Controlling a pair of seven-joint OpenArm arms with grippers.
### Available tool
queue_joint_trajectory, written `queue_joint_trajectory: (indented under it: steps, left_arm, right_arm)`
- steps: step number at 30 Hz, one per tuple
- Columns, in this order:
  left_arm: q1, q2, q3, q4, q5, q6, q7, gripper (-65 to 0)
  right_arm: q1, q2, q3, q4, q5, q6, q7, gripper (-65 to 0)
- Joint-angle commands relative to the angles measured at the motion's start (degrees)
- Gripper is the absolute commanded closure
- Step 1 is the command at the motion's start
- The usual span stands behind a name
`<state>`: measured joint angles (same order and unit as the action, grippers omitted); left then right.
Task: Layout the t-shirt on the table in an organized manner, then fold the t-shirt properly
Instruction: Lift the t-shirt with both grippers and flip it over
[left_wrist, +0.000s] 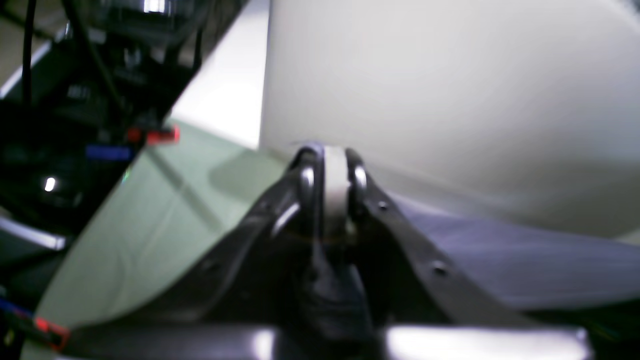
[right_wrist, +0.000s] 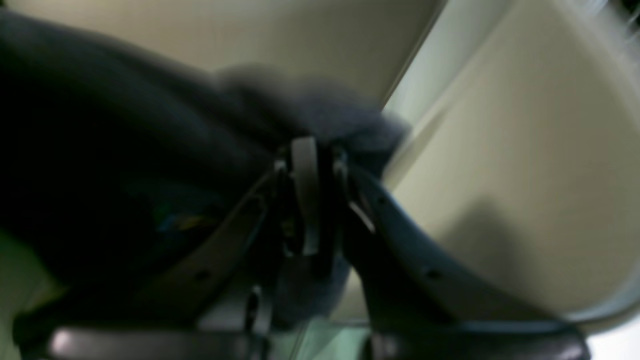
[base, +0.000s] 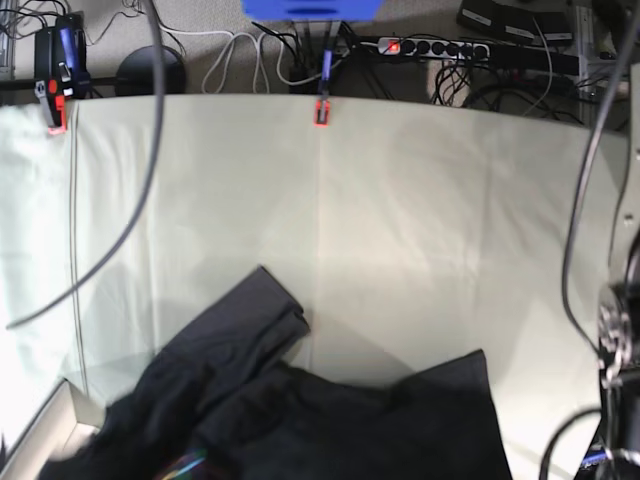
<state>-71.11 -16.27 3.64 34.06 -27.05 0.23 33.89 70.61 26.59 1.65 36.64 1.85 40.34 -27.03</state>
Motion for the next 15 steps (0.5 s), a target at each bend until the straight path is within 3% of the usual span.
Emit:
queue_joint_trajectory:
  steps: [1,5,12,15]
  left_arm:
    - [-3.89,-0.12,-0.08,1.32,-0.25,-0.36,-2.11,0.0]
    - [-3.89,-0.65,-0.25,1.32,-0.25,-0.45,-1.76,0.0]
    - [-3.89,-2.23,-2.89,5.98,-1.22,-0.45,4.22,0.0]
    - [1.70,-2.58,-4.47,14.51,-3.06,-0.01,6.42,0.0]
  right_arm:
    - [4.19,0.88,0.15,1.91,2.15,-0.34,3.16,0.0]
    - [4.19,1.50,0.33,3.22,2.24,-0.34,2.54,0.0]
    - [4.19,2.91,9.65,16.94,2.24,-0.34,-5.72,0.0]
    - [-6.65,2.55,12.81,26.61,2.33,-0.34,-8.01,0.0]
